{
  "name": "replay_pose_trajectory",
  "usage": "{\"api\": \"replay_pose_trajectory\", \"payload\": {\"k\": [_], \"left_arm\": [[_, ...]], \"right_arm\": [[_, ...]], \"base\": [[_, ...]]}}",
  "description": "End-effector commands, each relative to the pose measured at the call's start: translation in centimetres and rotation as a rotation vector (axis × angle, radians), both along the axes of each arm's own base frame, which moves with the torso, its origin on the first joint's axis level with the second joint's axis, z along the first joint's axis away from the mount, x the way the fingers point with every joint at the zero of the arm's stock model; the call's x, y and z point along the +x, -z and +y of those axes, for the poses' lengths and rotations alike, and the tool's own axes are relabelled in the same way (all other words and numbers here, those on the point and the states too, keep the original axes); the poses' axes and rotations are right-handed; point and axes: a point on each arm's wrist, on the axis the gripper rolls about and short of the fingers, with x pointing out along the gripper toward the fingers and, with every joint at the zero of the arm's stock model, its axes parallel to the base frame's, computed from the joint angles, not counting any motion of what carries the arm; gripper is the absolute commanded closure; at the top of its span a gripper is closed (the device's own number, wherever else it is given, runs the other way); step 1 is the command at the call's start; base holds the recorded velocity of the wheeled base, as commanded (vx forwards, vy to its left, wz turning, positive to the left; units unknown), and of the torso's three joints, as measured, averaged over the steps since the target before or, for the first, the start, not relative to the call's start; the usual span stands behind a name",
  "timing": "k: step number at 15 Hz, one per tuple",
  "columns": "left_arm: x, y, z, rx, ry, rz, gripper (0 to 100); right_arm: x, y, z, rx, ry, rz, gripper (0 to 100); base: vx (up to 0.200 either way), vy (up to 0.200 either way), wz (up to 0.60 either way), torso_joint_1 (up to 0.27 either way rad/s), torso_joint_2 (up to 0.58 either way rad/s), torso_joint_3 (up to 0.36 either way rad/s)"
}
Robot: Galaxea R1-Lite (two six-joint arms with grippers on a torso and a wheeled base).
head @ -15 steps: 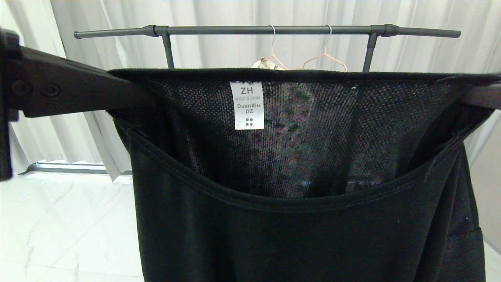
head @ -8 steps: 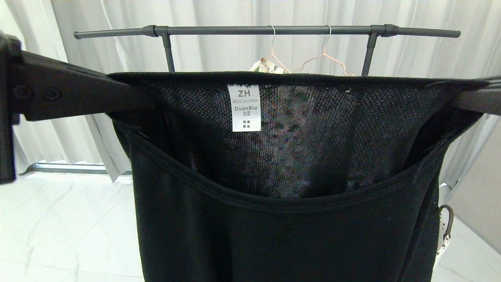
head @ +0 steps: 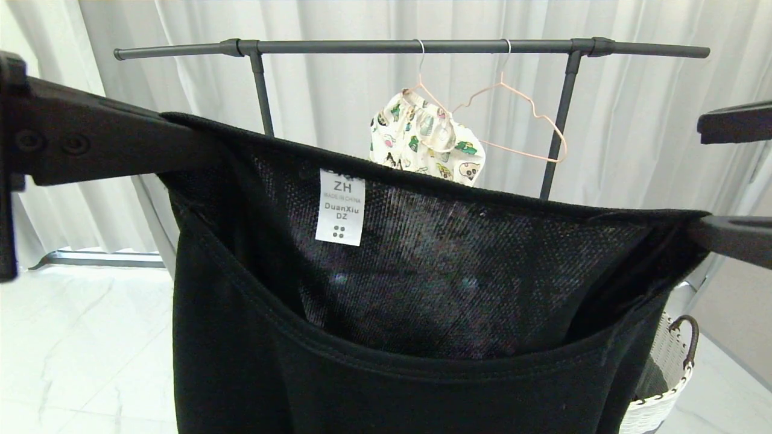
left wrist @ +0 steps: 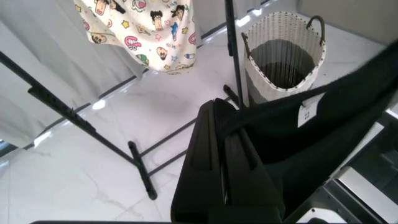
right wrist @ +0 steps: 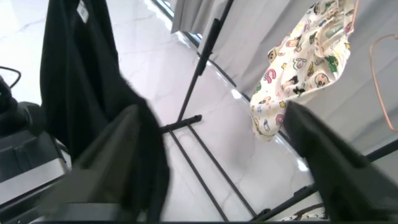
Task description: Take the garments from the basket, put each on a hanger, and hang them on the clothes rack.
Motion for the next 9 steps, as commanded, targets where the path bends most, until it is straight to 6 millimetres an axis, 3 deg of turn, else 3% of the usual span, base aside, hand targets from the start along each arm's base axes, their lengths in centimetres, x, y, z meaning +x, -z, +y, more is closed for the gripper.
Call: {"api": "replay_pose_trajectory", "payload": {"k": [1, 7, 9], "left_arm": [[0.3, 0.2, 0.0, 0.011, -0.029, 0.000, 100], [2.2, 0.6, 1.2, 0.014, -0.201, -0.016, 100], [2.1, 1.7, 2.2, 0.050, -0.251, -0.006, 100]], "right_arm": [[-0.6, 0.0, -1.2, 0.020, -0.002, -0.010, 0], [-1.4, 0.9, -3.4, 0.035, 0.017, -0.012, 0], [0.1, 1.6, -4.1, -0.004, 0.189, 0.002, 0]], "base": [[0.000, 0.000, 0.00, 0.000, 0.00, 0.000], [0.000, 0.000, 0.00, 0.000, 0.00, 0.000], [0.000, 0.000, 0.00, 0.000, 0.00, 0.000]]}}
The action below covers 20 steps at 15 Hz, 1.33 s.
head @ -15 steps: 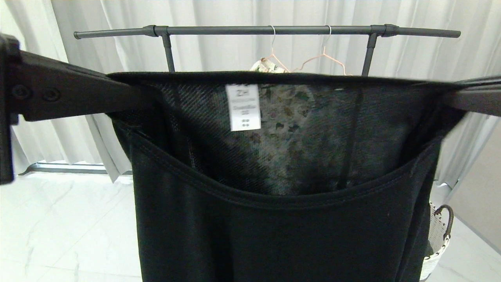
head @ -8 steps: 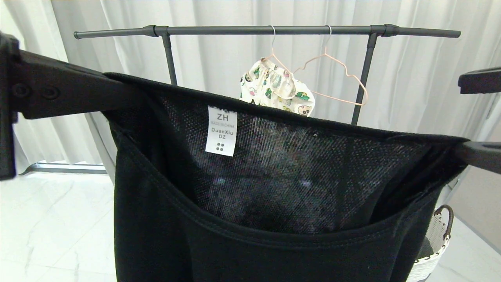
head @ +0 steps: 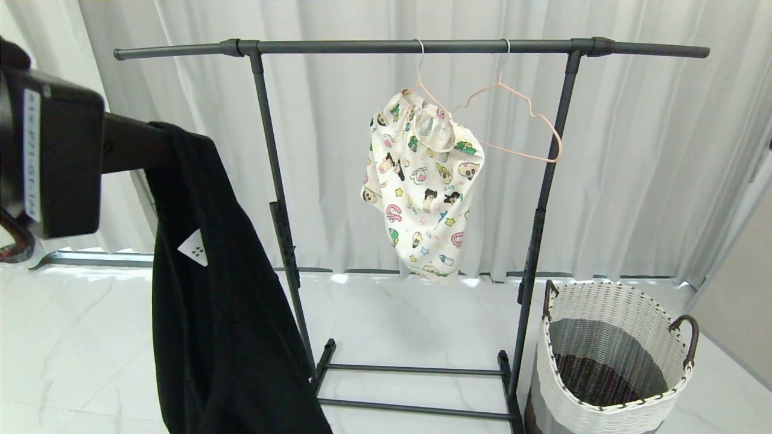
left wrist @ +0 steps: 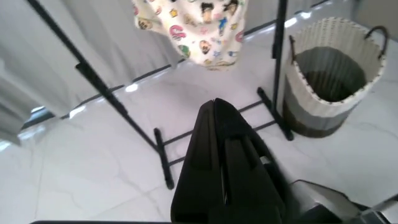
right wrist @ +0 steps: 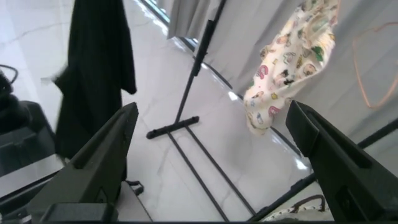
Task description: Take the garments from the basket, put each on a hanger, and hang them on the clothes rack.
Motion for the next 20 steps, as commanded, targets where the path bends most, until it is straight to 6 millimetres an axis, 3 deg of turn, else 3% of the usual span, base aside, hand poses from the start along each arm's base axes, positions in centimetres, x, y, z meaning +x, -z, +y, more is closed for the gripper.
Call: {"api": "replay_pose_trajectory", "payload": {"k": [1, 3, 4, 7, 11, 14, 20], "left_arm": [[-0.2, 1.6, 1.6, 0.059, -0.100, 0.007, 100], [-0.4, 2.2, 2.2, 0.087, -0.149, 0.004, 100], [-0.5, 3.8, 4.4, 0.149, -0.319, 0.005, 100], [-0.5, 4.0, 5.6, 0.146, -0.397, 0.008, 100], [-0.2, 4.6, 5.4, 0.167, -0.394, 0.026, 100], [0.6, 4.7, 4.8, 0.182, -0.393, 0.038, 100], [0.5, 4.7, 4.7, 0.184, -0.390, 0.040, 100]], "right_arm": [[1.6, 1.1, -1.5, -0.068, 0.229, 0.028, 0], [1.9, 1.3, -2.0, -0.103, 0.280, 0.034, 0], [2.8, 2.5, -4.2, -0.258, 0.519, 0.088, 0], [3.5, 4.4, -6.3, -0.436, 0.746, 0.129, 0], [4.4, 7.7, -6.8, -0.427, 0.863, 0.065, 0], [3.9, 9.7, -7.2, -0.446, 0.900, 0.052, 0], [4.3, 10.2, -7.2, -0.419, 0.900, 0.063, 0]], "base": [[0.000, 0.000, 0.00, 0.000, 0.00, 0.000], [0.000, 0.000, 0.00, 0.000, 0.00, 0.000], [0.000, 0.000, 0.00, 0.000, 0.00, 0.000], [0.000, 0.000, 0.00, 0.000, 0.00, 0.000], [0.000, 0.000, 0.00, 0.000, 0.00, 0.000], [0.000, 0.000, 0.00, 0.000, 0.00, 0.000], [0.000, 0.000, 0.00, 0.000, 0.00, 0.000]]}}
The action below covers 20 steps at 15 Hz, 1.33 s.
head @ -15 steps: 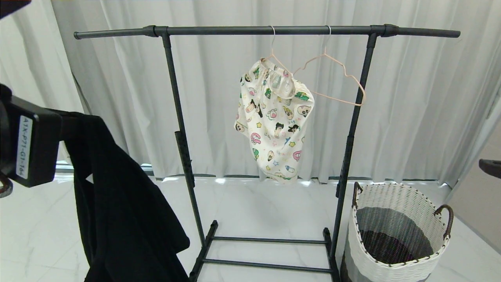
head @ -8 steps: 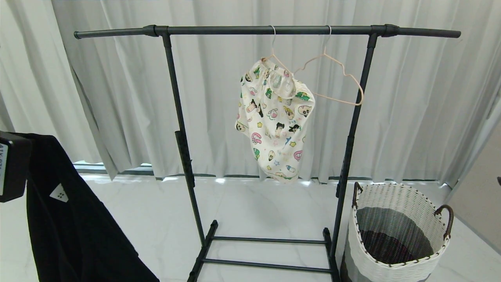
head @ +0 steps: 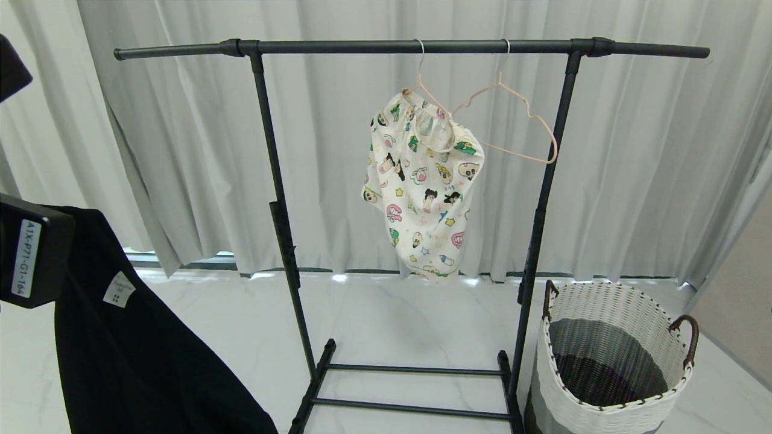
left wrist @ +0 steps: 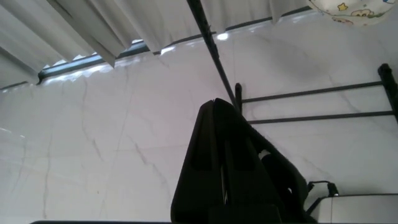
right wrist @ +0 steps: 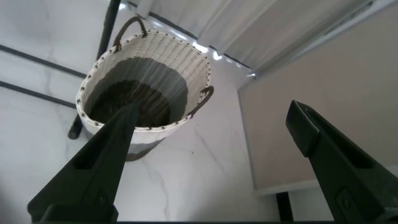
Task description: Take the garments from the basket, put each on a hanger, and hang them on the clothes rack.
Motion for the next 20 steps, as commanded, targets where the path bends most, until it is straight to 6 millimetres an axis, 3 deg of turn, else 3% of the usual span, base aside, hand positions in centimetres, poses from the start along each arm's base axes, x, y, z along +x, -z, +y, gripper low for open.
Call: {"api": "replay_pose_trajectory", "payload": {"k": [1, 7, 20], "left_arm": [[0.0, -0.1, 0.0, -0.002, -0.001, -0.002, 100], [-0.1, 0.0, 0.1, -0.001, -0.005, -0.003, 100], [-0.2, -0.1, 0.2, 0.052, 0.023, -0.002, 100]], "right_arm": [[0.5, 0.2, 0.1, 0.032, -0.002, 0.017, 0], [2.9, 0.4, 0.7, 0.153, -0.021, 0.021, 0], [3.2, 0.4, 0.8, 0.178, -0.011, 0.020, 0]], "base": [[0.000, 0.000, 0.00, 0.000, 0.00, 0.000], [0.000, 0.000, 0.00, 0.106, -0.32, -0.216], [0.000, 0.000, 0.00, 0.195, -0.48, -0.287]]}}
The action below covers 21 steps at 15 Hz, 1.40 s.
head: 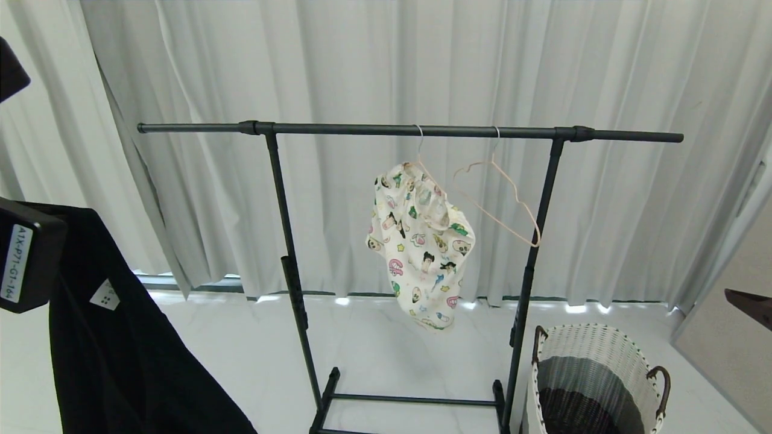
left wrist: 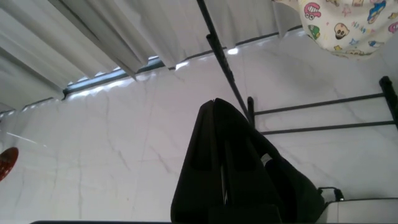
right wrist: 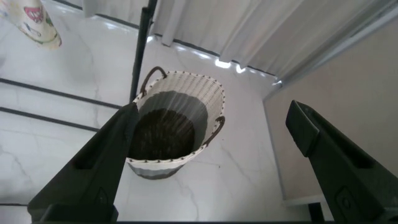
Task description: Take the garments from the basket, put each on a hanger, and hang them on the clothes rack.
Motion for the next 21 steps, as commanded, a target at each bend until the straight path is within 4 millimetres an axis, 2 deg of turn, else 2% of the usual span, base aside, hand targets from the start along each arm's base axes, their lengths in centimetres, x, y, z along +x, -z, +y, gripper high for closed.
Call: {"api": "replay_pose_trajectory", "payload": {"k": [1, 9, 14, 20, 21], "left_arm": [[0.01, 0.02, 0.00, 0.002, -0.001, 0.000, 100], [0.01, 0.06, 0.00, 0.005, -0.005, 0.000, 100], [0.05, 0.07, 0.00, 0.012, -0.015, -0.004, 100], [0.11, 0.04, 0.00, 0.017, -0.034, -0.013, 100], [0.17, -0.02, -0.05, 0.010, -0.034, -0.021, 100]], "right_arm": [[0.03, 0.01, 0.01, -0.001, -0.001, 0.001, 0], [0.01, -0.15, -0.01, 0.005, 0.002, -0.023, 0], [0.21, -0.32, 0.03, 0.009, 0.001, -0.043, 0], [0.25, -0.30, 0.04, 0.009, 0.001, -0.041, 0], [0.25, -0.32, 0.04, 0.009, 0.001, -0.043, 0]], "base": [[0.000, 0.000, 0.00, 0.232, -0.51, -0.286], [0.000, 0.000, 0.00, 0.243, -0.53, -0.288], [0.000, 0.000, 0.00, 0.041, -0.09, -0.048], [0.000, 0.200, 0.00, 0.006, 0.00, -0.001], [0.000, 0.000, 0.00, 0.000, 0.00, 0.000]]}}
